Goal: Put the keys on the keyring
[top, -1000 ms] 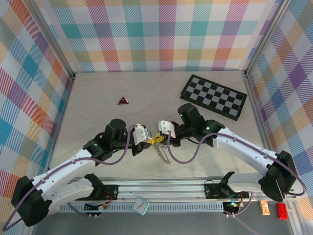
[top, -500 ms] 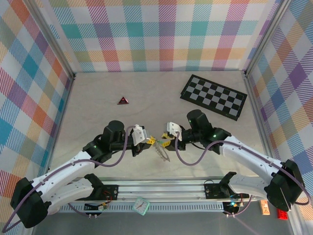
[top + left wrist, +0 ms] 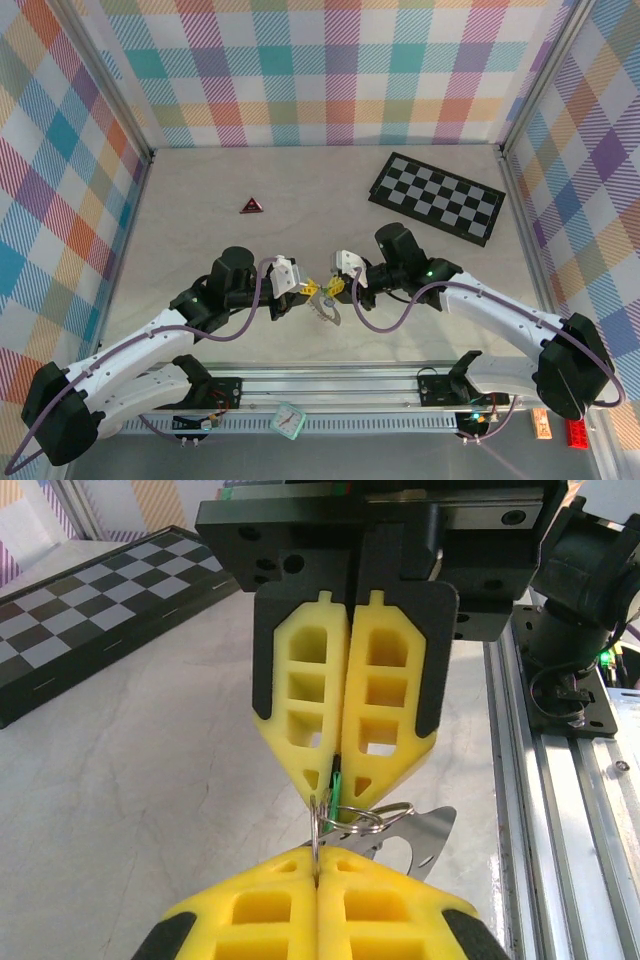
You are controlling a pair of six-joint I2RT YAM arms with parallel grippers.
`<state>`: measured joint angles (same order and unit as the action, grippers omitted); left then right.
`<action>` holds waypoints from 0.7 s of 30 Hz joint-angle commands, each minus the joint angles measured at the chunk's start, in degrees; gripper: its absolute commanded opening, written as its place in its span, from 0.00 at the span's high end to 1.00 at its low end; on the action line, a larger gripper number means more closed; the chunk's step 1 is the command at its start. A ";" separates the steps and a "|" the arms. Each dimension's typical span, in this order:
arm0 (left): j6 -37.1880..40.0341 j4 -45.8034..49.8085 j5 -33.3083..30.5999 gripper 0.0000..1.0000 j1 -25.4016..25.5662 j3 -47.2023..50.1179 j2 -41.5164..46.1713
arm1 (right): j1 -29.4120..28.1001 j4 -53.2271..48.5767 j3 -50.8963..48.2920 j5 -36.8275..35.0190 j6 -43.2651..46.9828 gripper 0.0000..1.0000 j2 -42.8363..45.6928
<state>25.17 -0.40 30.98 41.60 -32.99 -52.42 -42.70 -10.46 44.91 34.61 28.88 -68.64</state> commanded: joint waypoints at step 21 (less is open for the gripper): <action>2.47 -7.69 3.39 1.00 0.40 1.87 -1.80 | 0.07 -5.07 1.91 -3.69 0.57 0.64 1.22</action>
<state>26.65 -3.99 32.53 41.60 -32.01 -54.17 -42.76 -16.03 47.83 31.48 30.46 -69.56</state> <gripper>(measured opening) 0.046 0.340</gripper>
